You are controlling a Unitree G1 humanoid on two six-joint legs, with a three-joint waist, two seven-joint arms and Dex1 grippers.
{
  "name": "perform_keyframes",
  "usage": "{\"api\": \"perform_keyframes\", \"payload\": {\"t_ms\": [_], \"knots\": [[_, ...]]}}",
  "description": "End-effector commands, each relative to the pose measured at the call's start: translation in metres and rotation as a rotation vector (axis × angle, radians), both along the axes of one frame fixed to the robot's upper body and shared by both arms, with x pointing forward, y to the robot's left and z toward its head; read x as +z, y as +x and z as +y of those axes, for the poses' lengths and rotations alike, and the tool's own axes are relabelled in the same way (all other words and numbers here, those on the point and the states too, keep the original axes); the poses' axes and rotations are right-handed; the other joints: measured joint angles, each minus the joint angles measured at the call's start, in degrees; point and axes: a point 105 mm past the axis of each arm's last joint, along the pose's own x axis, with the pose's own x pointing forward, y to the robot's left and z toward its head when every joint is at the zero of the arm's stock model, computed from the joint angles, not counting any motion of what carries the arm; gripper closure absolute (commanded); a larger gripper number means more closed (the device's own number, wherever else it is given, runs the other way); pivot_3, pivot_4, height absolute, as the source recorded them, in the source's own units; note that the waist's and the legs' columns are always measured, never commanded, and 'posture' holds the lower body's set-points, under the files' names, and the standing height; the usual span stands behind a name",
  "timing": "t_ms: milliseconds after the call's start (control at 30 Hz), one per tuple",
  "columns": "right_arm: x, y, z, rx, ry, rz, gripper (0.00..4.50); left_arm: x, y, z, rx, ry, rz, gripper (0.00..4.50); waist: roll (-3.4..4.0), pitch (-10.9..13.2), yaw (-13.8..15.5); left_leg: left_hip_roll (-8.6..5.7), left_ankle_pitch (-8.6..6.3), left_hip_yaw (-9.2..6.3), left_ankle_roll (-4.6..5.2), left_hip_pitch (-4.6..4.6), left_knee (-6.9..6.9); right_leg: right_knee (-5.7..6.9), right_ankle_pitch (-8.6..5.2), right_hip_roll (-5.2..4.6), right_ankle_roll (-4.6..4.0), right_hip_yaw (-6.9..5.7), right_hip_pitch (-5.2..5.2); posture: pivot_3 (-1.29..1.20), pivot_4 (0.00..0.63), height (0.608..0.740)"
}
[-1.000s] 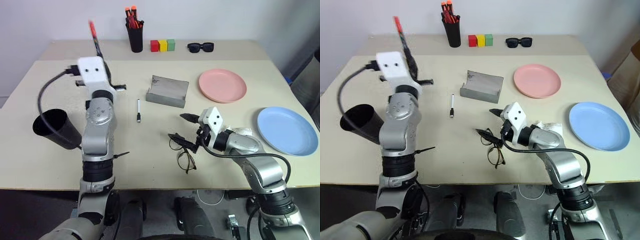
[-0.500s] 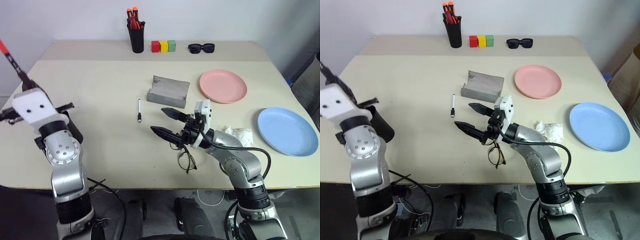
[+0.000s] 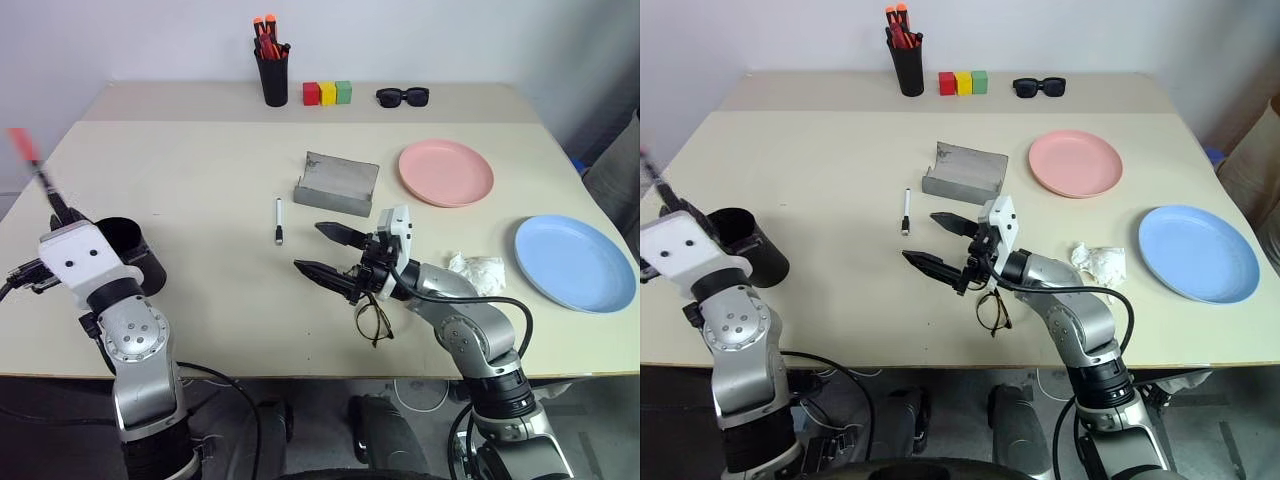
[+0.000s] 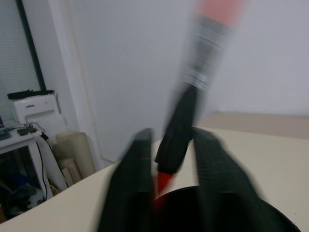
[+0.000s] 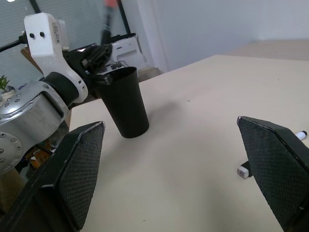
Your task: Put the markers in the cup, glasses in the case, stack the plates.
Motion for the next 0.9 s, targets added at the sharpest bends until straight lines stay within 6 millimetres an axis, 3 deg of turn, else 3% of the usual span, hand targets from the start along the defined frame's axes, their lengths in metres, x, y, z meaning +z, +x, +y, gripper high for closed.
{"api": "perform_keyframes", "payload": {"t_ms": [33,133,500,667,800,900], "knots": [[0.009,-0.003,0.002,0.002,0.023,-0.046,0.0,0.001,-0.002,0.002,0.018,0.006,-0.003,1.46,0.0,0.0,0.0,0.0,0.0,0.0,0.0,0.0,0.0,0.0,0.0,0.0,0.0,0.0,0.0,0.0,0.15,0.74],[0.009,-0.003,0.003,0.002,0.025,-0.046,0.0,0.001,-0.001,0.003,0.02,0.006,-0.005,0.03,0.0,0.0,0.0,0.0,0.0,0.0,0.0,-0.02,0.0,-0.02,0.0,0.0,0.0,0.0,0.0,0.0,0.15,0.74],[0.012,0.0,0.005,-0.002,0.027,-0.059,0.0,0.016,0.003,0.004,0.003,0.033,-0.047,0.03,0.0,0.0,0.0,0.0,0.0,0.0,0.0,-0.02,-0.01,-0.02,0.0,0.0,0.01,0.0,-0.01,0.0,0.15,0.74],[0.011,-0.001,0.005,-0.003,0.028,-0.058,0.0,0.039,0.012,-0.005,-0.05,0.068,-0.108,0.03,-0.02,0.0,0.0,0.0,0.0,-0.01,0.0,-0.04,0.0,-0.02,0.0,0.0,0.01,-0.01,-0.01,0.0,0.15,0.74],[0.011,-0.001,0.005,-0.004,0.029,-0.056,0.0,0.074,0.03,-0.032,-0.188,0.122,-0.18,0.03,-0.02,0.0,0.0,0.0,0.0,-0.03,0.0,-0.05,0.0,-0.02,0.02,0.01,0.04,-0.04,-0.01,0.0,0.15,0.74],[0.011,0.0,0.005,-0.01,0.029,-0.055,0.0,0.075,0.054,-0.051,-0.301,0.083,-0.104,0.03,-0.02,0.0,0.0,-0.01,0.0,-0.01,0.0,-0.04,0.0,-0.03,0.03,0.01,0.06,-0.03,0.0,0.0,0.15,0.74]]}}
